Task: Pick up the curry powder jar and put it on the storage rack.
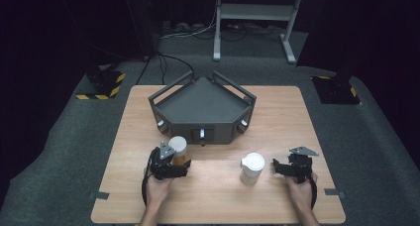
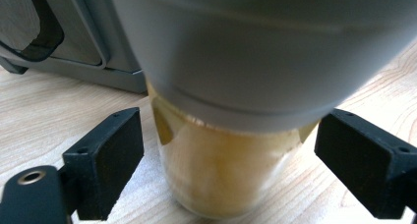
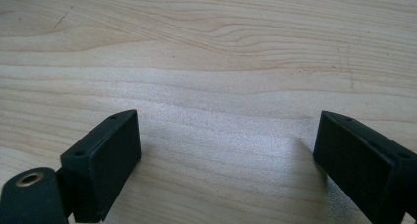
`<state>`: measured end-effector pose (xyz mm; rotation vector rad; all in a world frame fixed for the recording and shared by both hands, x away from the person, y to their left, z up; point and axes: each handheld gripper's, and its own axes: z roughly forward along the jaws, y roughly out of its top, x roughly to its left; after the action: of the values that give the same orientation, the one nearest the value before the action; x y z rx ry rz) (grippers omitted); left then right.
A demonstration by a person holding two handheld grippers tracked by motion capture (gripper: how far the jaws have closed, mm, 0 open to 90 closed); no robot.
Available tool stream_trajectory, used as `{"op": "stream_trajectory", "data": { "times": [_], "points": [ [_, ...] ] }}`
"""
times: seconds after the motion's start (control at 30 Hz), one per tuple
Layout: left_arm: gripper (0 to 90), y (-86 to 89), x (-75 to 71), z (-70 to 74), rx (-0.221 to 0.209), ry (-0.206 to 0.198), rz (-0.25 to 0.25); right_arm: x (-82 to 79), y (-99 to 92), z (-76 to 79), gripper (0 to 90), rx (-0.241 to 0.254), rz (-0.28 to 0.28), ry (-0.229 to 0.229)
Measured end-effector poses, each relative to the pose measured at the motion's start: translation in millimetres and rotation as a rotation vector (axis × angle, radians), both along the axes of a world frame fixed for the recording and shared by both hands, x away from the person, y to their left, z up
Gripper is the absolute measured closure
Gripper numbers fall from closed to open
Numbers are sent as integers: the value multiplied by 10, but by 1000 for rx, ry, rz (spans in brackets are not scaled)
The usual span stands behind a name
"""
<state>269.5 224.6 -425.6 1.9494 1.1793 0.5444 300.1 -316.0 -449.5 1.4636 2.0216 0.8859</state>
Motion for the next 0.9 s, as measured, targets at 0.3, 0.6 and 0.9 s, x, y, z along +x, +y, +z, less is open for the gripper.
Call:
{"op": "stream_trajectory", "data": {
  "times": [0.3,0.6,0.9],
  "points": [
    [154,-65,22,3,10,-17,8,0,-1,0,96,0,0,0],
    [204,-114,53,22,19,-22,19,0,-1,0,97,0,1,0],
    [239,-157,73,38,27,-26,27,0,-1,0,96,0,1,0]
  ]
}}
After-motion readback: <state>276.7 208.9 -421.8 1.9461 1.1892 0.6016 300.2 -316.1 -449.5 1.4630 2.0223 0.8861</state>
